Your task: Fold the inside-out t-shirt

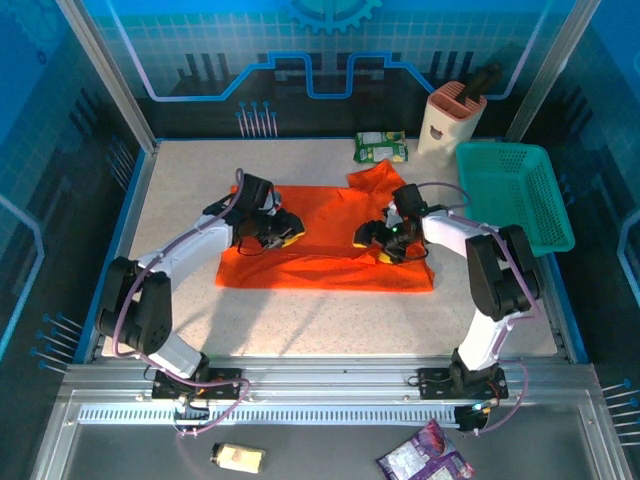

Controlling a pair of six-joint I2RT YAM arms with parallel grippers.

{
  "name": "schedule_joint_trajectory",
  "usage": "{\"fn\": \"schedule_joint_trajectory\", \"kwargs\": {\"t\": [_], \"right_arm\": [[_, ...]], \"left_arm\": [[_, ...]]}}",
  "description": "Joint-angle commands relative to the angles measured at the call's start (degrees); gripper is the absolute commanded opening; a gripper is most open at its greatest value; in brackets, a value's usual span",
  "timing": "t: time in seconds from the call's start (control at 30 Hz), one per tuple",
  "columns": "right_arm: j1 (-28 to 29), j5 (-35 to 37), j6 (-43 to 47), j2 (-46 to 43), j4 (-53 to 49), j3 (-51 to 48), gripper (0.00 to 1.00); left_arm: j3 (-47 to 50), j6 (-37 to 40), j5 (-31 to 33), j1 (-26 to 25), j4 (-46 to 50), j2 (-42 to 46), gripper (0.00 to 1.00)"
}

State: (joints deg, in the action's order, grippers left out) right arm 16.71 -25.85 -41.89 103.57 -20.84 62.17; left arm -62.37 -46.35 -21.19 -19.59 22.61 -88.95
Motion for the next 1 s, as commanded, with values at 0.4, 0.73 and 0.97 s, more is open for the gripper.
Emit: {"fn": "schedule_joint_trajectory", "kwargs": {"t": [0.4, 0.73, 0.97], "right_arm": [[-0.4, 0.0, 2.3, -4.8, -1.8, 7.0, 0.79], [1.6, -2.0, 2.5, -9.8, -2.7, -3.7, 0.80], [1.6, -5.7, -0.2, -2.4, 5.2, -0.3, 0.79]], "left_arm": [[5.0, 2.3, 1.6, 5.2, 4.5, 8.6, 0.28], [5.1, 2.4, 1.5, 5.5, 4.1, 7.2, 0.28], [7.2, 2.5, 1.9, 6.1, 3.8, 6.6, 0.28]]}}
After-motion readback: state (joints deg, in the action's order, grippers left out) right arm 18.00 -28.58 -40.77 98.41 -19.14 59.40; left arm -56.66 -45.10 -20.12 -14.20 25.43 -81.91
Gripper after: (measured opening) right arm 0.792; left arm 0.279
